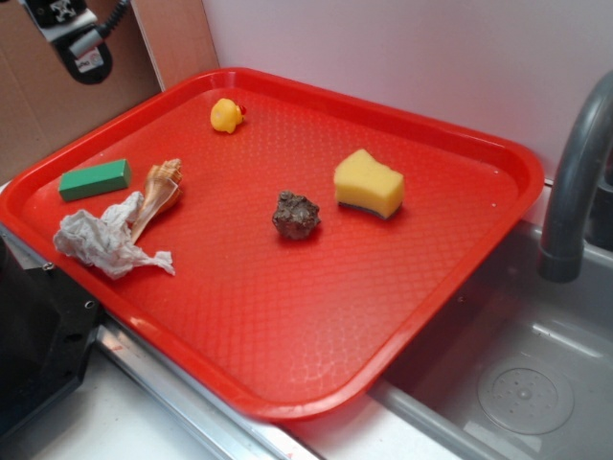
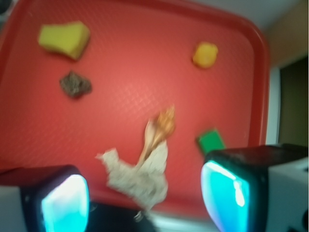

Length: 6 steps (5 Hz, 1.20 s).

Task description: Grab the green block.

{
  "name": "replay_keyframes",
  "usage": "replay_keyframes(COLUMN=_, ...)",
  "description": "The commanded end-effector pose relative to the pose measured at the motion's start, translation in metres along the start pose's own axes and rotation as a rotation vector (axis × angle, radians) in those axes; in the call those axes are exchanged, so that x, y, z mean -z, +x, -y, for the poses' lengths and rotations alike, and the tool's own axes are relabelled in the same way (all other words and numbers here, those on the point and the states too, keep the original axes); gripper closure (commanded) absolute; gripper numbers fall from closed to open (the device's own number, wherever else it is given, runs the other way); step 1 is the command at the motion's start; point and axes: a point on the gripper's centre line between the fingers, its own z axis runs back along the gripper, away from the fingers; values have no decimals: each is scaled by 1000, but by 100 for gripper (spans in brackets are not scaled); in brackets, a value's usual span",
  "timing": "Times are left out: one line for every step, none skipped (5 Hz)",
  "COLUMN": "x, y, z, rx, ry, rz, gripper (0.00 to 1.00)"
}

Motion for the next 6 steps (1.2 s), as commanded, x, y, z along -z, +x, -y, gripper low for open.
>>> replay_keyframes(x=28, y=-5, z=-65, rx=217, ry=-64, rz=-68, gripper=0)
replay_keyframes(x=44, y=-10, z=-79, rx=286, ry=-5, rz=-74, gripper=0)
replay_keyframes(x=56, y=-14, z=-78, rx=329, ry=81, rz=-62, gripper=0)
replay_keyframes(x=70, y=-15, z=-74, rx=381, ry=155, rz=3, gripper=0)
replay_keyframes(x=93, y=-9, z=-84, rx=391, ry=60, rz=-18, gripper=0)
replay_keyframes(x=115, y=-5, z=-85, rx=396, ry=27, rz=-78, gripper=0)
